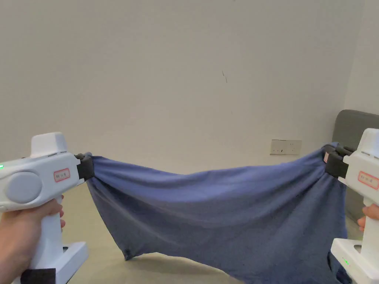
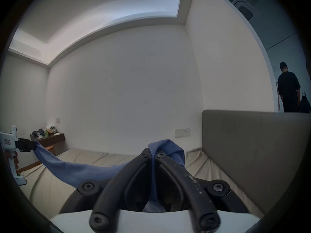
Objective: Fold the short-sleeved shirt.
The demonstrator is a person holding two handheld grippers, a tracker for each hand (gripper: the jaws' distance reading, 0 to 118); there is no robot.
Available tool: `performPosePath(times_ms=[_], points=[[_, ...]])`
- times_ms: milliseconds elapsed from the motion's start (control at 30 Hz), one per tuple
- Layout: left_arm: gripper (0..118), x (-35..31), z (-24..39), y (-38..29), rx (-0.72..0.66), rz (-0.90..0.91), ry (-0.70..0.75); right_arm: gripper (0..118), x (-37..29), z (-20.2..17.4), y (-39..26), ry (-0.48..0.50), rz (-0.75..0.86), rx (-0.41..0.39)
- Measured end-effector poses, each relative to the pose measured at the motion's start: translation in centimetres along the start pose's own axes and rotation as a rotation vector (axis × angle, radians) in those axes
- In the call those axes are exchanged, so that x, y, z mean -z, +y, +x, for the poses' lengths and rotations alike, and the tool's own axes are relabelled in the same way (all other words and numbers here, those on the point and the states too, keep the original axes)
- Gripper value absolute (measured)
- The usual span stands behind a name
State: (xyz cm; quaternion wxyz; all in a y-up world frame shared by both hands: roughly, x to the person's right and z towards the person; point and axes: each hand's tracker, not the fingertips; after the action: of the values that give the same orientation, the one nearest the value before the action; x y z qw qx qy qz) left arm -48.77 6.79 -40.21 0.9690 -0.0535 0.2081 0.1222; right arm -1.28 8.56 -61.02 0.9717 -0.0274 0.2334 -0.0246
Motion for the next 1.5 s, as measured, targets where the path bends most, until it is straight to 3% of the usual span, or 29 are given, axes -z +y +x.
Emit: performPosePath(times_ms=[333, 600, 667, 733, 833, 933, 1100, 1133, 1167, 1233, 1267, 1300, 1333, 1400, 1467, 1500], points=[[2, -18.0, -2.2, -11.5, 0.152, -0.073, -0.018, 5, -17.5, 1.9, -10.2, 0.078, -0.107, -0.004], [2, -31.1, -3.6, -23.8, 0.223, -0.345, 0.005, 5, -31.1, 1.2, -20.4, 0.079, -0.311, -0.040], [2, -33.2, -4.2, -26.2, 0.179, -0.421, 0.001, 5, -34.1, 0.8, -23.4, 0.070, -0.377, -0.066], [2, -34.8, -4.7, -28.9, 0.147, -0.482, 0.010, 5, -36.6, 0.8, -26.6, 0.069, -0.464, -0.030], [2, -35.9, -5.3, -32.6, 0.179, -0.588, 0.040, 5, -38.4, 1.1, -30.8, 0.016, -0.605, -0.031], [2, -35.6, -5.6, -34.7, 0.172, -0.691, 0.043, 5, -38.6, 2.0, -33.4, -0.032, -0.718, 0.041], [7, -34.8, -5.5, -35.4, 0.180, -0.729, 0.067, 7, -38.5, 2.5, -33.7, -0.093, -0.703, -0.067], [25, -34.8, -5.4, -35.3, 0.195, -0.730, 0.094, 20, -38.5, 2.5, -33.7, -0.106, -0.722, -0.080], [50, -35.1, -5.7, -34.9, 0.201, -0.705, 0.109, 38, -38.6, 2.7, -33.5, -0.136, -0.729, -0.108], [112, -35.8, -5.5, -33.5, 0.204, -0.596, 0.133, 78, -40.0, 2.5, -31.9, -0.185, -0.647, -0.109], [118, -36.5, -5.2, -32.4, 0.193, -0.518, 0.138, 95, -40.3, 2.8, -30.9, -0.205, -0.614, -0.091], [116, -37.3, -4.9, -30.9, 0.179, -0.415, 0.127, 108, -40.8, 3.1, -29.6, -0.215, -0.553, -0.046], [114, -37.8, -4.5, -29.6, 0.167, -0.340, 0.114, 115, -41.9, 2.5, -27.6, -0.214, -0.471, -0.001], [108, -38.5, -3.6, -27.4, 0.135, -0.226, 0.079, 111, -42.5, 2.4, -25.3, -0.199, -0.356, 0.066], [65, -38.7, -3.0, -25.9, 0.116, -0.158, 0.024, 77, -42.7, 3.1, -24.4, -0.179, -0.272, 0.082], [36, -38.7, -2.6, -25.4, 0.112, -0.139, 0.022, 46, -42.7, 2.8, -23.8, -0.175, -0.255, 0.075]])
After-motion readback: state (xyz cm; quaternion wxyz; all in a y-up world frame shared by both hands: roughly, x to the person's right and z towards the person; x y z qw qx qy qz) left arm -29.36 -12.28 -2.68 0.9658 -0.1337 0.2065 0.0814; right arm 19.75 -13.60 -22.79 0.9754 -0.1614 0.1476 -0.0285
